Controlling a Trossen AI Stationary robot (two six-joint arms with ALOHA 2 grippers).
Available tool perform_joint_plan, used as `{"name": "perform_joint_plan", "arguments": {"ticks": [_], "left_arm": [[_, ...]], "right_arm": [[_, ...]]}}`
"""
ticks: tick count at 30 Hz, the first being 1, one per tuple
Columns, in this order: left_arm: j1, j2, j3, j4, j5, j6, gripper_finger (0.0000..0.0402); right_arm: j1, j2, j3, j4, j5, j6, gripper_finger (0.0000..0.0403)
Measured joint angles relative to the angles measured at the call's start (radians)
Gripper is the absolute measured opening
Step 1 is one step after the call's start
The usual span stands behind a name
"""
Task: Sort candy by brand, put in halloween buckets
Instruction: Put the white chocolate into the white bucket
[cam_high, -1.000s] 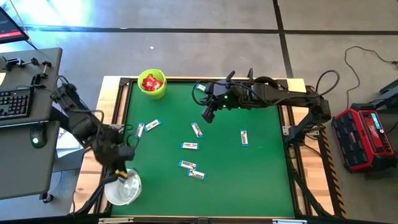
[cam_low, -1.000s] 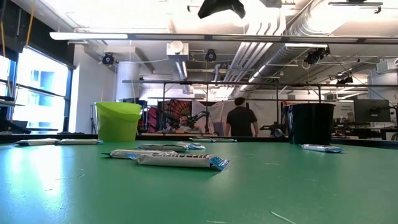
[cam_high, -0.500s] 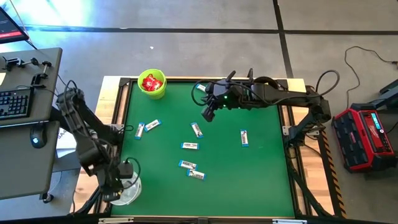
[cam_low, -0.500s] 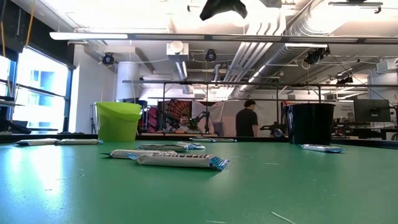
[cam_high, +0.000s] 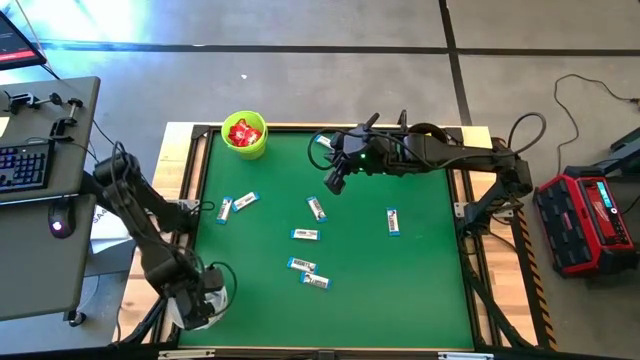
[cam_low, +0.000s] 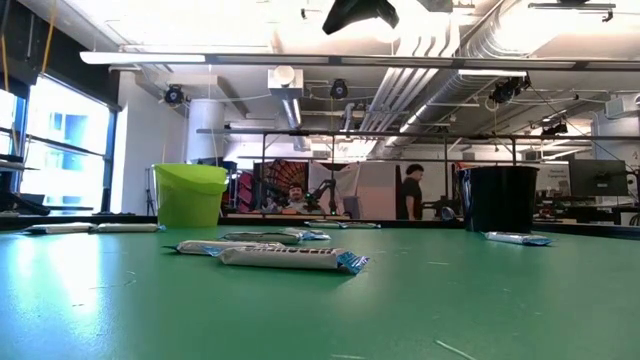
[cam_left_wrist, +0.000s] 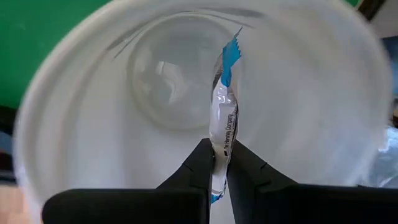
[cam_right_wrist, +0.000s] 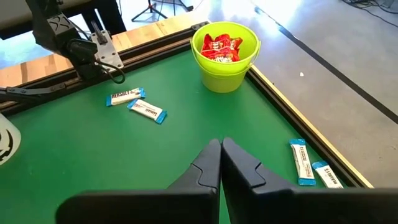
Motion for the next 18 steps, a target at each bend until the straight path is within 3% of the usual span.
{"name": "perform_joint_plan", "arguments": {"ticks": [9, 18], "left_arm": [[0.000, 0.010, -0.090, 0.036, 0.000, -0.008, 0.0019], [0.001, 0.013, -0.090, 0.075, -0.013, 0.053, 0.0088]], "right_arm": [[0.000, 0.000, 0.000, 0.001, 0.000, 0.000, 0.0000], [0.000, 0.000, 0.000, 0.004, 0.005, 0.000, 0.0000]]}}
